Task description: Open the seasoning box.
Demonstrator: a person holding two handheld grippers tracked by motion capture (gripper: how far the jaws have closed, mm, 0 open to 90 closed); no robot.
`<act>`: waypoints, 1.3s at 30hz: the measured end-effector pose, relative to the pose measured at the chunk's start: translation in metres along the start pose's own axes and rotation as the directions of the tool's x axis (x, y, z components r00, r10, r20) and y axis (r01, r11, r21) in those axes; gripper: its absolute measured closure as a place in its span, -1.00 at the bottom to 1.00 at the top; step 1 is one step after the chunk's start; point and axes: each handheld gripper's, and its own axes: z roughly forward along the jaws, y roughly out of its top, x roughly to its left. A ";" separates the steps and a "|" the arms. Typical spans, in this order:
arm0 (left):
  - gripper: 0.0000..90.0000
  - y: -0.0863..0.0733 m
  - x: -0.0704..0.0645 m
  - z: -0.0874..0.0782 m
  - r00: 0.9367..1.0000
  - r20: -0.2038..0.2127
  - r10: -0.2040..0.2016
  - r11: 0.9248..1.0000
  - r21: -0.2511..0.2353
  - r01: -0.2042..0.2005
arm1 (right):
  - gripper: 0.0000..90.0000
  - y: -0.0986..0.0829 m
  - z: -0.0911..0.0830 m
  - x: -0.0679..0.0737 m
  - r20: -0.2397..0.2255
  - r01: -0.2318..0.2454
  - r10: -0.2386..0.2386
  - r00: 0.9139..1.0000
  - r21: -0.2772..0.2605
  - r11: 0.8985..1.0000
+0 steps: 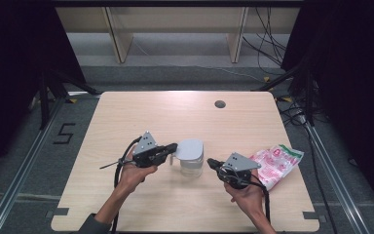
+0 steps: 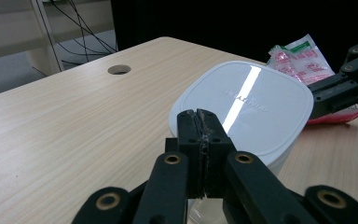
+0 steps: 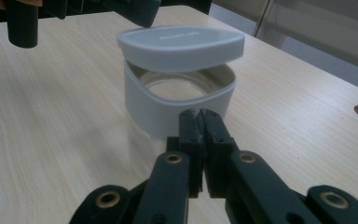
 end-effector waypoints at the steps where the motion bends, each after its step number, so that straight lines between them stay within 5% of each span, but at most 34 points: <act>1: 0.96 0.000 0.000 0.000 1.000 0.001 -0.001 1.000 -0.001 0.001 | 1.00 0.002 0.000 0.002 0.000 -0.024 0.024 1.000 0.001 1.000; 24: 0.92 0.000 0.000 0.000 1.000 0.006 0.019 1.000 -0.005 -0.019 | 1.00 0.029 0.015 0.003 -0.002 0.039 -0.039 0.999 -0.027 0.999; 26: 0.86 0.000 0.000 -0.001 1.000 0.001 0.009 1.000 -0.005 -0.009 | 1.00 0.031 0.015 0.002 0.006 0.062 -0.062 0.998 -0.041 0.997; 30: 0.75 0.002 0.001 -0.008 1.000 -0.019 0.017 1.000 -0.022 -0.018 | 1.00 0.036 0.016 0.004 0.003 0.021 -0.021 1.000 -0.041 0.999; 33: 0.62 0.002 0.001 -0.015 1.000 -0.017 0.020 0.999 -0.029 -0.020 | 1.00 0.039 0.019 0.005 -0.006 0.034 -0.034 0.999 -0.050 0.998; 36: 0.47 0.000 -0.002 -0.023 0.997 -0.010 0.071 0.997 -0.012 -0.071 | 1.00 0.043 0.021 0.008 -0.006 0.028 -0.028 1.000 -0.050 0.998; 39: 0.32 -0.004 -0.003 -0.029 0.997 -0.025 0.070 0.998 -0.001 -0.071 | 1.00 0.048 0.024 0.009 -0.007 0.055 -0.056 0.998 -0.056 0.997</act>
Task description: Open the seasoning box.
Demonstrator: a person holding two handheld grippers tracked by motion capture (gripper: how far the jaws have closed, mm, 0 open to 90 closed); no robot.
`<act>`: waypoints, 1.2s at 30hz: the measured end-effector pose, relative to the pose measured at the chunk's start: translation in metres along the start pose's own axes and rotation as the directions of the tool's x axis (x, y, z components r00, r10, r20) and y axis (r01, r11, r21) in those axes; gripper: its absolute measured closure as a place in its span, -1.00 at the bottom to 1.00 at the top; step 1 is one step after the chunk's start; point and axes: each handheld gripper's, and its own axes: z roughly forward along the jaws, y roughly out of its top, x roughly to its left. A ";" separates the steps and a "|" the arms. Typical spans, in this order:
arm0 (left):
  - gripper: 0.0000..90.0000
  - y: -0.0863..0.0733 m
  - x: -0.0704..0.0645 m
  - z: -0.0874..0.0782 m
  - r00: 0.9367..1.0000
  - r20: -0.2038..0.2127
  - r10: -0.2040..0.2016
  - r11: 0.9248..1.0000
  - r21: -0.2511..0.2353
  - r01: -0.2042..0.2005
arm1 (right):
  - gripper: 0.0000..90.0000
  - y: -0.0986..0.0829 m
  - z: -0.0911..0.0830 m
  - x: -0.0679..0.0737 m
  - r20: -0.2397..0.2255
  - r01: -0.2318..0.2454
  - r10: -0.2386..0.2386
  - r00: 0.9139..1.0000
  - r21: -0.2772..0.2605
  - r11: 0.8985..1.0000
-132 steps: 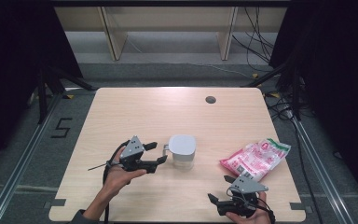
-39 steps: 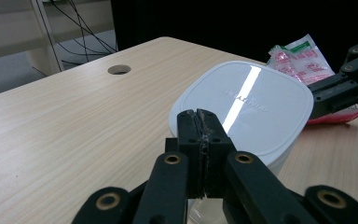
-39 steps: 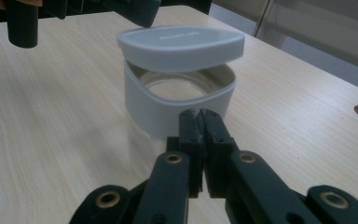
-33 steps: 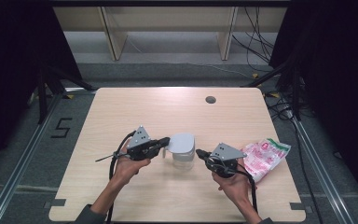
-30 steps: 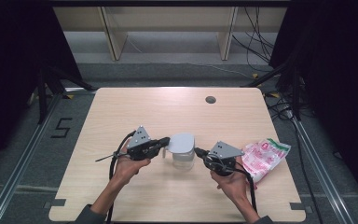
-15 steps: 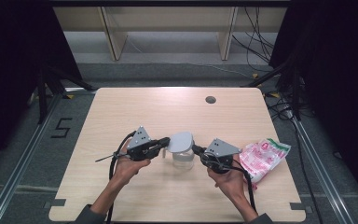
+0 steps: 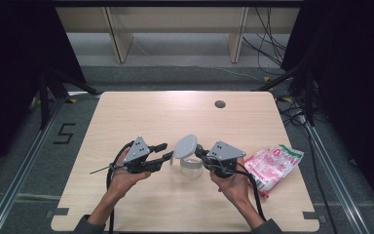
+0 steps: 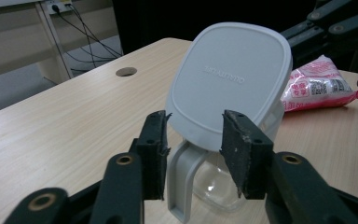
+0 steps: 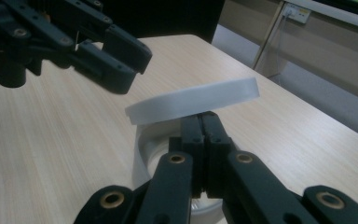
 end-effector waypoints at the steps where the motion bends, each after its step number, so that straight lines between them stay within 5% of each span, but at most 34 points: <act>1: 0.29 -0.001 0.001 -0.001 1.000 -0.001 0.003 1.000 0.004 -0.003 | 1.00 0.001 0.001 0.001 -0.002 -0.004 0.004 1.000 -0.007 1.000; 24: -0.15 -0.031 -0.002 -0.024 0.998 -0.055 -0.041 0.996 0.073 0.045 | 1.00 0.024 0.017 0.016 -0.025 0.031 -0.032 0.999 -0.037 0.999; 36: -0.25 -0.040 -0.003 -0.028 0.997 -0.044 -0.060 0.995 0.080 0.063 | 0.93 0.033 0.024 0.024 -0.039 0.045 -0.047 0.998 -0.042 0.998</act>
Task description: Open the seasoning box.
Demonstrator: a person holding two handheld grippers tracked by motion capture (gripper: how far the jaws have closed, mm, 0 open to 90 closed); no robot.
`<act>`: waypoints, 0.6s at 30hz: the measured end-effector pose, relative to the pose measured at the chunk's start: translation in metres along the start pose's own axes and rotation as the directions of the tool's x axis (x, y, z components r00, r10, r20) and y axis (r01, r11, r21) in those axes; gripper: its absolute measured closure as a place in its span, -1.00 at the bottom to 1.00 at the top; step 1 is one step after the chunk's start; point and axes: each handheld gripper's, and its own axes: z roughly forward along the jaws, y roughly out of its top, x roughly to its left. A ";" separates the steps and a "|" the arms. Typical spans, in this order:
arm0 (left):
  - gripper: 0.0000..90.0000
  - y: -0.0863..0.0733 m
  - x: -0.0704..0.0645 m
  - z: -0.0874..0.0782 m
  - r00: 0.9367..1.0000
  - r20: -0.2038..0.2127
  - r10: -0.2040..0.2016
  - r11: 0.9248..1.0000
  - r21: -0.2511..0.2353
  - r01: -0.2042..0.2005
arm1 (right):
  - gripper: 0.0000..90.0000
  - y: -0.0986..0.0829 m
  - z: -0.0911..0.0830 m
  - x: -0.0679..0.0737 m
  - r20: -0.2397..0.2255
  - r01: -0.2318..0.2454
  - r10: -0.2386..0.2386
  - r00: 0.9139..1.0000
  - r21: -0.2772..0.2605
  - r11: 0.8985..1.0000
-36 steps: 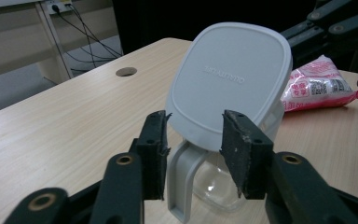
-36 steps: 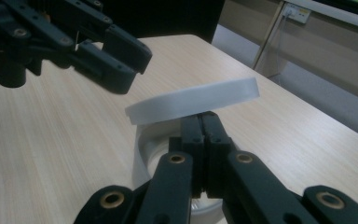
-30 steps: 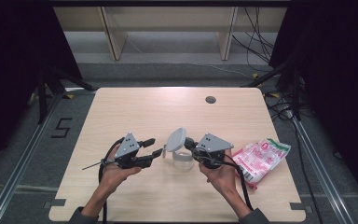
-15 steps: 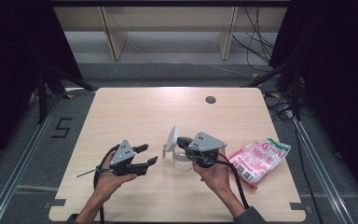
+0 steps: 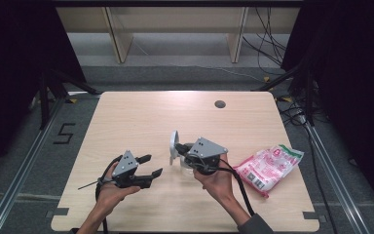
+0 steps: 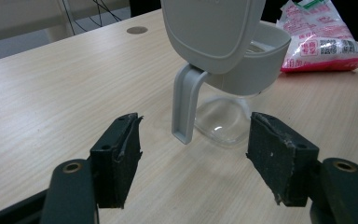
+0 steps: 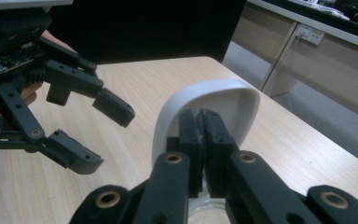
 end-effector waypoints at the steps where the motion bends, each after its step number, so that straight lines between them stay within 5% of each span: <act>1: -0.26 -0.001 0.000 0.000 1.000 -0.002 0.005 1.000 0.004 -0.005 | 0.91 -0.001 -0.001 -0.001 0.010 -0.005 0.005 1.000 0.001 1.000; 9: -0.30 -0.007 -0.002 -0.001 1.000 -0.008 -0.014 1.000 0.010 0.014 | 0.61 -0.018 -0.017 -0.012 0.043 -0.069 0.068 0.997 0.024 0.997; 10: -0.30 -0.008 -0.003 0.000 1.000 -0.002 -0.012 1.000 0.014 0.012 | 0.56 -0.025 -0.024 -0.014 0.067 -0.107 0.105 0.992 0.034 0.994; 18: -0.32 -0.011 -0.006 0.000 1.000 0.006 -0.016 1.000 0.014 0.016 | 0.28 -0.048 -0.051 -0.026 0.117 -0.166 0.160 0.980 0.042 0.985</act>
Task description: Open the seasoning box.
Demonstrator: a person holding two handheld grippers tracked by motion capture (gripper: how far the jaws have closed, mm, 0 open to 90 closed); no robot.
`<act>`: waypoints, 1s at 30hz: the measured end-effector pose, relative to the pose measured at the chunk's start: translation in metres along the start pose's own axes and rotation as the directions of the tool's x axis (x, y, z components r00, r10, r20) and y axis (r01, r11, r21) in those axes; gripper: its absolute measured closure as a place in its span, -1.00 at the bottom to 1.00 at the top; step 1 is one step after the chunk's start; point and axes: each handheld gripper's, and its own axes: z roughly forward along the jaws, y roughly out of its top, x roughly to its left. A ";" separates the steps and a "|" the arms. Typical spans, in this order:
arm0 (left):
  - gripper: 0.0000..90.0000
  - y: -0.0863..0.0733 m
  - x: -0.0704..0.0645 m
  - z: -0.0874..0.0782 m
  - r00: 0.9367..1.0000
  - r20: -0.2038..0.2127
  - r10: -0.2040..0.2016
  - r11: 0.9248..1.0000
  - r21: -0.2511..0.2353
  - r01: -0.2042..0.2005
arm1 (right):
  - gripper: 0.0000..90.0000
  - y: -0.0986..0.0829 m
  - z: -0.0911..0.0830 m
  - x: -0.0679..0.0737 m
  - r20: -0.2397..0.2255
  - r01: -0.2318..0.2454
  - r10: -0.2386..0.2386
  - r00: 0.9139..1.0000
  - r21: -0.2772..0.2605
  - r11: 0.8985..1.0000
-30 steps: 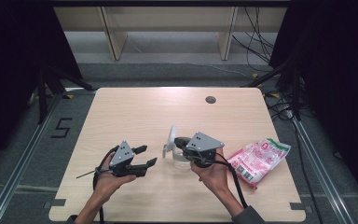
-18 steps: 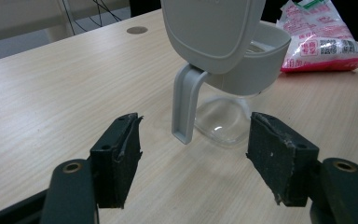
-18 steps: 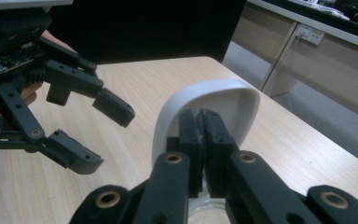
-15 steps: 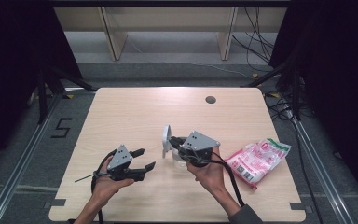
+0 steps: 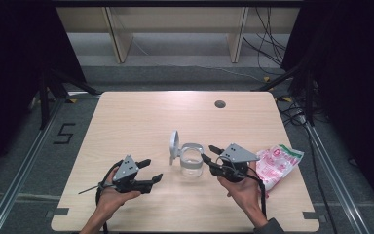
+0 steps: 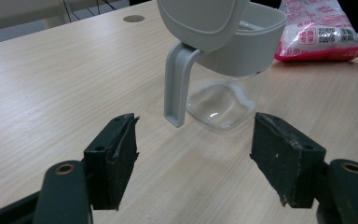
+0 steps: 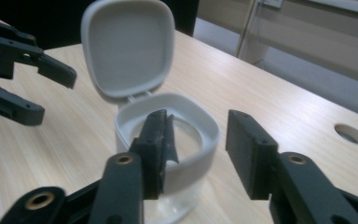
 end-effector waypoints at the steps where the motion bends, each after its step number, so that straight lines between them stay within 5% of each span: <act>1: -0.32 0.000 -0.001 0.000 1.000 -0.006 -0.003 1.000 0.000 0.003 | 0.28 0.000 0.000 0.000 0.000 0.000 0.000 1.000 0.000 1.000; 2: -0.33 0.000 0.000 -0.001 1.000 -0.002 -0.002 1.000 0.006 0.002 | 0.26 -0.002 -0.003 -0.003 0.001 0.018 -0.018 1.000 0.004 1.000; 4: -0.34 -0.002 -0.002 0.000 1.000 -0.002 -0.012 1.000 0.004 0.012 | 0.20 -0.010 -0.011 -0.005 0.018 -0.042 0.042 0.999 0.020 0.999; 8: -0.36 -0.003 -0.003 0.000 1.000 -0.007 -0.003 1.000 0.018 0.003 | 0.12 -0.021 -0.022 -0.009 0.050 -0.090 0.089 0.995 0.030 0.995; 20: -0.38 -0.006 -0.002 0.000 1.000 -0.007 -0.011 1.000 0.021 0.011 | -0.05 -0.042 -0.052 -0.025 0.119 -0.140 0.135 0.984 0.031 0.990; 21: -0.38 -0.006 -0.002 0.000 1.000 -0.004 -0.012 1.000 0.020 0.012 | -0.06 -0.044 -0.057 -0.023 0.143 -0.189 0.181 0.973 0.040 0.981; 26: -0.39 -0.006 -0.003 0.000 1.000 -0.009 -0.008 1.000 0.026 0.008 | -0.10 -0.052 -0.069 -0.033 0.163 -0.164 0.156 0.974 0.039 0.986; 27: -0.39 -0.006 -0.003 0.001 1.000 -0.006 -0.004 1.000 0.030 0.004 | -0.11 -0.053 -0.073 -0.032 0.184 -0.189 0.178 0.967 0.042 0.981; 29: -0.39 -0.007 -0.003 0.002 1.000 0.001 -0.009 1.000 0.026 0.009 | -0.11 -0.056 -0.080 -0.037 0.194 -0.176 0.165 0.967 0.041 0.983; 30: -0.39 -0.007 -0.004 0.002 1.000 0.003 -0.009 1.000 0.025 0.009 | -0.11 -0.059 -0.086 -0.040 0.225 -0.189 0.177 0.958 0.033 0.981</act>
